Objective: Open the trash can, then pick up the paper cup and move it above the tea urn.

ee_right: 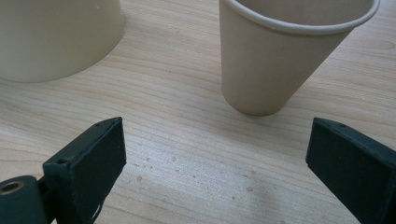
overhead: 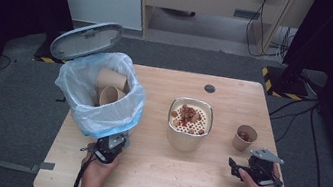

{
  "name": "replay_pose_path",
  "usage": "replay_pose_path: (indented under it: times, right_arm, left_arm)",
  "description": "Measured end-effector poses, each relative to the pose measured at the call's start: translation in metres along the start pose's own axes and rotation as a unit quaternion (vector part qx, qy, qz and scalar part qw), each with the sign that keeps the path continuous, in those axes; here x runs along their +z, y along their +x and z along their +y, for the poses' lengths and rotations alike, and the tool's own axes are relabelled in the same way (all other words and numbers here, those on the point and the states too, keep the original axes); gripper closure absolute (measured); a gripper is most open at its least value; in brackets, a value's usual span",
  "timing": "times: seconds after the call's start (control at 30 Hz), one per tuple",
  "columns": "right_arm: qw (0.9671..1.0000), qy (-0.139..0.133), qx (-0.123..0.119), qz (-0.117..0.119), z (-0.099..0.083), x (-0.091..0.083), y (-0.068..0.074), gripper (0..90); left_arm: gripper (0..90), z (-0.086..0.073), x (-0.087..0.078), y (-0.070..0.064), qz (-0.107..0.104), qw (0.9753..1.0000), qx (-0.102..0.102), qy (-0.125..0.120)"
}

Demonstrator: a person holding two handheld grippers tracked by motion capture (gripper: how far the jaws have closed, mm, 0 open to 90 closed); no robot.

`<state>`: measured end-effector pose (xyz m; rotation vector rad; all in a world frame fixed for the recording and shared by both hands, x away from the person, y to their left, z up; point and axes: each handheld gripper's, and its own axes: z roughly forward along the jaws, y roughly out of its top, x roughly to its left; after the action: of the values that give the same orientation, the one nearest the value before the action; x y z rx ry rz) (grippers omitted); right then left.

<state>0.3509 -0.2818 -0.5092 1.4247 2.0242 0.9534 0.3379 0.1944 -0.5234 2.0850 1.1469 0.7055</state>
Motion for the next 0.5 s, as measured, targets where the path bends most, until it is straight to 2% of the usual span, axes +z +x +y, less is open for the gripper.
replay_pose_path:
  times: [0.27, 0.5]
  right_arm:
    - [0.9998, -0.012, 0.008, -0.012, 0.003, 0.003, -0.004, 4.9]
    - [0.9996, -0.009, 0.022, -0.016, 0.008, 0.012, -0.007, 4.9]
  left_arm:
    - [88.1, 0.0, 0.0, 0.0, 0.0, 1.0, 0.0, 0.0]
    - [88.1, 0.0, 0.0, 0.0, 0.0, 1.0, -0.001, 0.0]
